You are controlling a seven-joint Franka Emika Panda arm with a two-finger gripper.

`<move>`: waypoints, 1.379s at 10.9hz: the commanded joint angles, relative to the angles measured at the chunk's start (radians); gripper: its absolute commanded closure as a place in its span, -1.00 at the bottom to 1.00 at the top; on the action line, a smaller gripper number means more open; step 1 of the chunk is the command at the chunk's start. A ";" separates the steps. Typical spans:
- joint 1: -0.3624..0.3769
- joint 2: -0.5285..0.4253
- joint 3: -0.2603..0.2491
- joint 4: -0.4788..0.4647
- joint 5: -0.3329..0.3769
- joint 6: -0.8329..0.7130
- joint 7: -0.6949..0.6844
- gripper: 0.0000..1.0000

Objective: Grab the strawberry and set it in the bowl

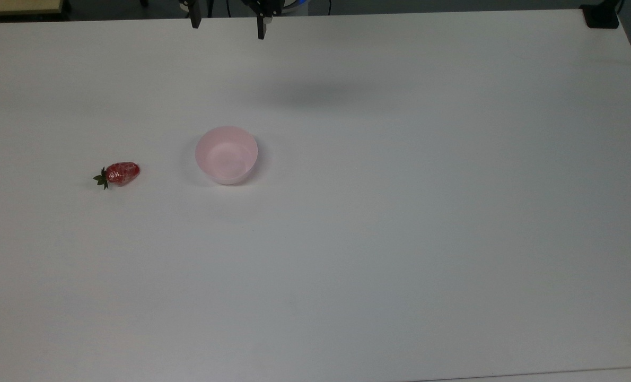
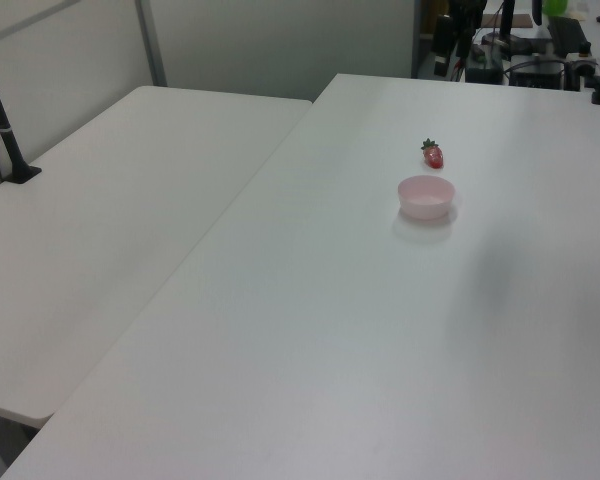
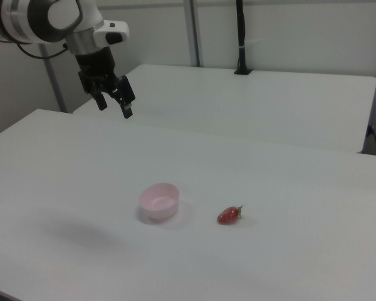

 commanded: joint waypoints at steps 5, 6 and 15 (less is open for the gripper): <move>0.008 -0.001 -0.014 0.012 0.016 -0.013 -0.019 -1.00; 0.008 -0.001 -0.014 0.012 0.016 -0.013 -0.019 -1.00; -0.117 0.070 -0.166 -0.031 -0.015 0.014 -0.131 -1.00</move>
